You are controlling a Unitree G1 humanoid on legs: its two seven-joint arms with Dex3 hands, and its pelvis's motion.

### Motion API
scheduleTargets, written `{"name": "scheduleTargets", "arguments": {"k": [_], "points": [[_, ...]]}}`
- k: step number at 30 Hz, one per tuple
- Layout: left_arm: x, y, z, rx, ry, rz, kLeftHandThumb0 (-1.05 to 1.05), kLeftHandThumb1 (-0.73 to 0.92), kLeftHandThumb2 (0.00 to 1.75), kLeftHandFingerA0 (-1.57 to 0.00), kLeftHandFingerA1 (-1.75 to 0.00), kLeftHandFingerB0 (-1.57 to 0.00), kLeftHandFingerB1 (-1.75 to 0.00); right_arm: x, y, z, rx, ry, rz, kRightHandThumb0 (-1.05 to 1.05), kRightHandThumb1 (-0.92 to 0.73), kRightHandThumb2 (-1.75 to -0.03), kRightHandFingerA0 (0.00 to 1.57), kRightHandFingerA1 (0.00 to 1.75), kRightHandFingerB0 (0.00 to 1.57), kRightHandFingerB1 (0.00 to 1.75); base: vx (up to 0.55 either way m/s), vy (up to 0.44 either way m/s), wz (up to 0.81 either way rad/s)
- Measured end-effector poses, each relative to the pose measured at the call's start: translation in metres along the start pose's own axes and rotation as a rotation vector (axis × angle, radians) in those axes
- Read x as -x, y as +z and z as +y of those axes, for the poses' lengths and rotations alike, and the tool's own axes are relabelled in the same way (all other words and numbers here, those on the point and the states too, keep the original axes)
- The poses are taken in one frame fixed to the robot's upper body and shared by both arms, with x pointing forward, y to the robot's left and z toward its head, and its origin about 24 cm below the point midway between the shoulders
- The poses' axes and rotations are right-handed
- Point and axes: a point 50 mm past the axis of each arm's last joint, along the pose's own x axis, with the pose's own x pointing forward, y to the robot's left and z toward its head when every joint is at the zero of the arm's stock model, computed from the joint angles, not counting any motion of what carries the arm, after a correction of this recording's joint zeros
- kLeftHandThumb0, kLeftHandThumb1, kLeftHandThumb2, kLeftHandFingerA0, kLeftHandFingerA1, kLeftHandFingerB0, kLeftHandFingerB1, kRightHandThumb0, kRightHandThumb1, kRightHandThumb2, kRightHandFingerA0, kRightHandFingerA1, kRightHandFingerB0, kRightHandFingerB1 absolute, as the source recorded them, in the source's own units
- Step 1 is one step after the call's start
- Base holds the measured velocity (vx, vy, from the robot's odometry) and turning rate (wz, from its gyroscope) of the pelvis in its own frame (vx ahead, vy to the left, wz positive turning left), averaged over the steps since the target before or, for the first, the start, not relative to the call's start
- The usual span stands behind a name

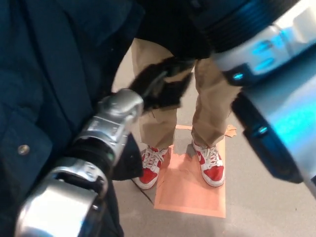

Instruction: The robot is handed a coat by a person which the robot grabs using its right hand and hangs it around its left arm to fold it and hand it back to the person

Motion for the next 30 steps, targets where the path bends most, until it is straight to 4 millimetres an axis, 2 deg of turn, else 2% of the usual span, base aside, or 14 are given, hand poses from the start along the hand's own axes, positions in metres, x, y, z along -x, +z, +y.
{"name": "scheduleTargets", "arguments": {"k": [1,2,3,5,7,11,16,17,20,21,22,23,27,30], "points": [[0.002,-0.001,0.007,-0.001,0.021,0.0,-0.71,0.89,0.66,-0.07,-0.26,-0.17,-0.28,0.002,-0.002,-0.007,0.0,-0.01,0.009,-0.41,-0.87,-0.66,1.07,0.6,1.08,0.66,0.0,0.0,0.0],[0.005,-0.002,0.015,-0.003,0.043,-0.001,-0.73,0.88,0.69,-0.08,-0.21,-0.16,-0.27,0.003,-0.003,-0.015,0.0,-0.021,0.02,-0.4,-0.87,-0.66,1.06,0.82,1.08,0.65,0.0,0.0,0.0],[0.007,-0.003,0.022,-0.005,0.064,0.001,-0.82,0.72,1.04,0.0,-0.26,-0.1,-0.29,0.005,-0.005,-0.022,0.002,-0.03,0.033,-0.39,-0.85,-0.68,1.0,0.58,1.09,0.7,0.0,0.0,0.0],[0.013,-0.006,0.036,-0.001,0.101,0.006,-0.87,0.74,1.03,-0.05,-0.2,-0.06,-0.24,0.009,-0.009,-0.036,0.0,-0.044,0.064,-0.38,-0.88,-0.66,1.04,0.58,1.09,0.67,0.0,0.0,0.0],[0.019,-0.008,0.053,0.01,0.149,0.012,-0.71,0.67,1.02,-0.03,-0.35,-0.03,-0.36,0.016,-0.017,-0.056,0.003,-0.07,0.109,-0.39,-0.87,-0.66,1.0,0.52,1.1,0.63,0.0,0.0,0.0],[0.034,-0.009,0.083,0.03,0.238,0.019,-0.8,0.69,1.02,0.0,-0.28,-0.13,-0.29,0.035,-0.031,-0.102,0.025,-0.146,0.19,-0.36,-0.88,-0.67,1.05,0.54,1.09,0.64,0.0,0.0,0.0],[0.046,-0.012,0.103,0.049,0.3,0.02,-0.81,0.7,1.02,0.0,-0.26,-0.09,-0.29,0.072,-0.052,-0.147,0.052,-0.245,0.291,-0.38,-0.91,-0.67,1.05,0.55,1.09,0.63,0.0,0.0,0.0],[0.047,-0.012,0.105,0.054,0.308,0.018,-0.73,0.66,1.03,-0.02,-0.35,-0.04,-0.35,0.085,-0.059,-0.156,0.053,-0.267,0.319,-0.39,-0.89,-0.67,1.09,0.57,1.1,0.65,0.0,0.0,0.0],[0.05,-0.015,0.109,0.058,0.32,0.018,-0.72,0.67,1.03,-0.03,-0.36,-0.04,-0.37,0.116,-0.074,-0.17,0.027,-0.321,0.379,-0.4,-0.87,-0.68,1.05,0.58,1.11,0.77,0.0,0.0,0.0],[0.053,-0.017,0.112,0.058,0.331,0.023,-0.71,0.86,0.68,-0.1,-0.26,-0.1,-0.26,0.134,-0.083,-0.176,0.008,-0.352,0.416,-0.38,-0.88,-0.68,1.06,0.58,1.1,0.77,0.0,0.0,0.0],[0.056,-0.019,0.115,0.058,0.34,0.026,-0.71,0.86,0.68,-0.1,-0.26,-0.1,-0.26,0.15,-0.09,-0.179,-0.01,-0.376,0.448,-0.38,-0.88,-0.68,1.06,0.58,1.1,0.77,0.0,0.0,0.0],[0.058,-0.021,0.117,0.057,0.345,0.027,-0.71,0.68,1.03,-0.03,-0.33,-0.03,-0.34,0.163,-0.095,-0.18,-0.019,-0.394,0.474,-0.34,-0.9,-0.67,1.1,0.6,1.08,0.74,0.0,0.0,0.0],[0.059,-0.023,0.118,0.065,0.347,0.025,-0.8,0.72,1.03,-0.06,-0.26,-0.06,-0.28,0.206,-0.112,-0.173,-0.053,-0.418,0.564,-0.31,-0.86,-0.66,1.05,0.56,1.12,0.72,0.0,0.0,0.0],[0.059,-0.023,0.118,0.065,0.346,0.025,-0.8,0.73,1.02,-0.02,-0.25,-0.11,-0.29,0.233,-0.123,-0.159,-0.07,-0.402,0.635,-0.3,-0.87,-0.66,1.13,0.61,1.11,0.72,0.0,0.0,0.0]]}}
